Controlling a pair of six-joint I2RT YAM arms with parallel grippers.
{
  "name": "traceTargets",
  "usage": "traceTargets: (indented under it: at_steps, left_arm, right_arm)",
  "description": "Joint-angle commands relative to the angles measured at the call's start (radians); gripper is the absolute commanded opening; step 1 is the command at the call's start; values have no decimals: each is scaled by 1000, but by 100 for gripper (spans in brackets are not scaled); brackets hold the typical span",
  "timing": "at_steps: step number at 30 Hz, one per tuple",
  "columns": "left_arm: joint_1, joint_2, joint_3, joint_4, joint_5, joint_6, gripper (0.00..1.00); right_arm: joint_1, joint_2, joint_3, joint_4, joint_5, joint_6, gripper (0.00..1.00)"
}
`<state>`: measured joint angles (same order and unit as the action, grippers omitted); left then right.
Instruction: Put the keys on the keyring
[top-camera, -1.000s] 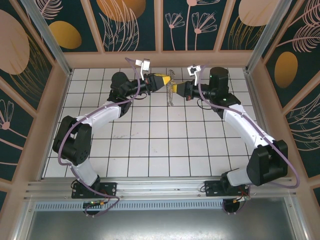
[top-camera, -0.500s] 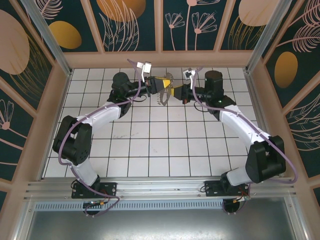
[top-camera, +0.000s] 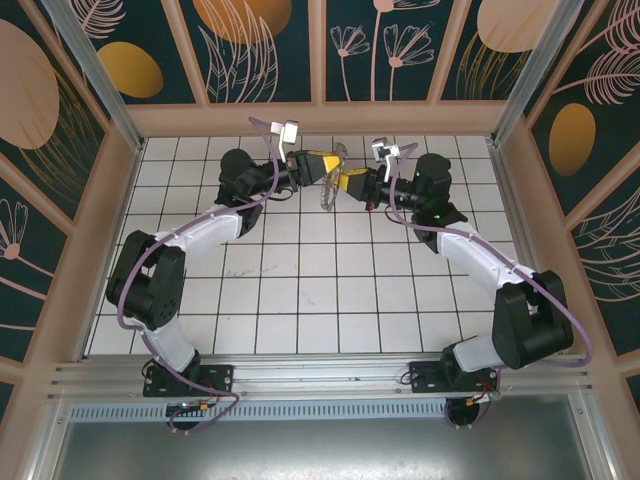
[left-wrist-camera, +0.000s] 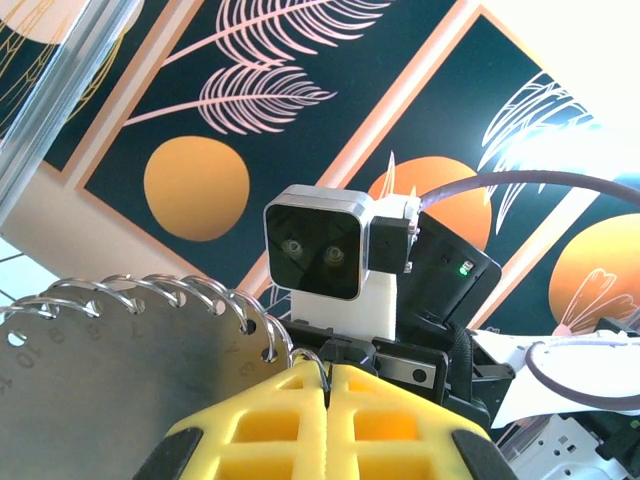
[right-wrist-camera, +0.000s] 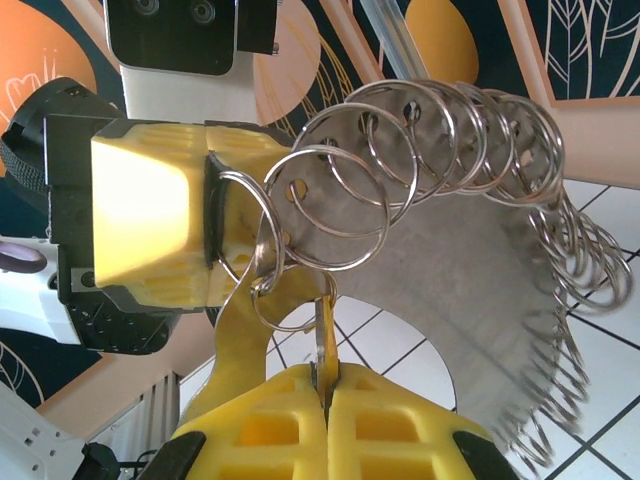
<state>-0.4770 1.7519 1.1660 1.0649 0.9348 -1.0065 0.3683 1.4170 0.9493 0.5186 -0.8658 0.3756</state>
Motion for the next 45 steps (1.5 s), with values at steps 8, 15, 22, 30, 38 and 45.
traceTargets:
  at_steps: [8, 15, 22, 30, 38, 45]
  left_arm:
    - [-14, 31, -16, 288, 66, -175, 0]
    - [-15, 32, -15, 284, 74, -171, 0]
    - [-14, 20, -23, 259, 80, -143, 0]
    - [-14, 12, -26, 232, 81, -116, 0]
    - [-14, 12, -19, 228, 76, -122, 0]
    - [-13, 12, -15, 228, 72, -119, 0]
  right_arm:
    - [2, -54, 44, -190, 143, -191, 0]
    - [0, -74, 60, -277, 207, -303, 0]
    - [-30, -119, 44, -260, 210, -285, 0]
    - [-87, -102, 96, -259, -104, -219, 0]
    - [-76, -86, 71, -151, -167, -133, 0]
    - [-60, -89, 69, -185, -100, -138, 14]
